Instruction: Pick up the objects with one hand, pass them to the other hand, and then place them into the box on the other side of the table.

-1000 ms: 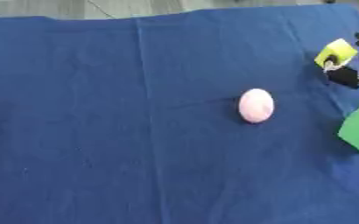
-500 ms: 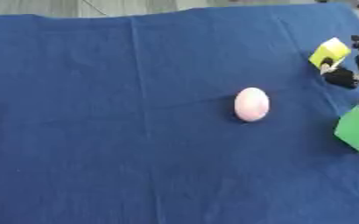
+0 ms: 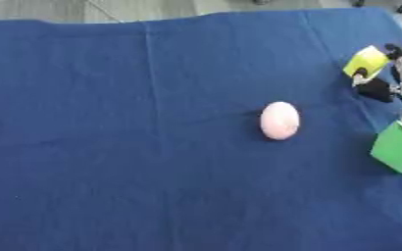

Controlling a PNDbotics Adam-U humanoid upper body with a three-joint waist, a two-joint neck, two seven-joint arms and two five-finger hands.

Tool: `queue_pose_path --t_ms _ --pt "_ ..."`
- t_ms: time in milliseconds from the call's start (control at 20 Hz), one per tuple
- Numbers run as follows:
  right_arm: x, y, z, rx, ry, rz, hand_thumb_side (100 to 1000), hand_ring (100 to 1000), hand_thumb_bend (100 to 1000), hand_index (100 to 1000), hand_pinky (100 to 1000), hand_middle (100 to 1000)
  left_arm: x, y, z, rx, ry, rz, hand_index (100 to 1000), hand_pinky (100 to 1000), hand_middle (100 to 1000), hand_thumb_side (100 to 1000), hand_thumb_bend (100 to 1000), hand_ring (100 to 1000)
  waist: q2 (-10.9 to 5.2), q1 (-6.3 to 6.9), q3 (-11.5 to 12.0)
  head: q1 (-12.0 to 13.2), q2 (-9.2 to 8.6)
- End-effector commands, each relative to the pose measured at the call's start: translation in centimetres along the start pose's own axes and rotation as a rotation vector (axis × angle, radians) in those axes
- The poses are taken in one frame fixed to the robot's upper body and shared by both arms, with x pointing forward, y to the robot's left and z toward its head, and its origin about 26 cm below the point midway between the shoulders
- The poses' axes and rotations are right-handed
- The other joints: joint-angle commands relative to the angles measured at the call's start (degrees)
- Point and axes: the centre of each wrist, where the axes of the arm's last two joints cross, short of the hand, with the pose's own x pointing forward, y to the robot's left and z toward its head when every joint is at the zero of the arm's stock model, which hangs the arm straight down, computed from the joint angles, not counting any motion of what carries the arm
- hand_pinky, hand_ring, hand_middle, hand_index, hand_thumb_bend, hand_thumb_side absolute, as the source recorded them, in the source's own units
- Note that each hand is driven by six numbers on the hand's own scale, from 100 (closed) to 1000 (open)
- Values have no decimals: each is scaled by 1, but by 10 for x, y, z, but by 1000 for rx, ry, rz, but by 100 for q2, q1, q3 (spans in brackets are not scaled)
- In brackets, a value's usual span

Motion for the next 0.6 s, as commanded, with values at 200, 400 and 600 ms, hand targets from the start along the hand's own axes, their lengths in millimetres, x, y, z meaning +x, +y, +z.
queue_pose_path --t_ms 200,400,600 --pt "6 -8 -2 -30 -12 2 282 925 100 962 957 799 6 4 -2 3 -28 -13 883 778 767 927 164 708 -70 -16 4 -26 -70" --pt "8 -7 -2 -49 -9 0 175 895 100 940 944 748 6 4 -2 3 -29 -12 882 778 766 928 164 708 -56 -20 6 -43 -71" --pt "12 -6 0 -70 -16 -13 108 854 100 925 930 678 6 4 -2 4 -28 -12 882 779 767 930 162 709 -35 -20 10 -59 -72"
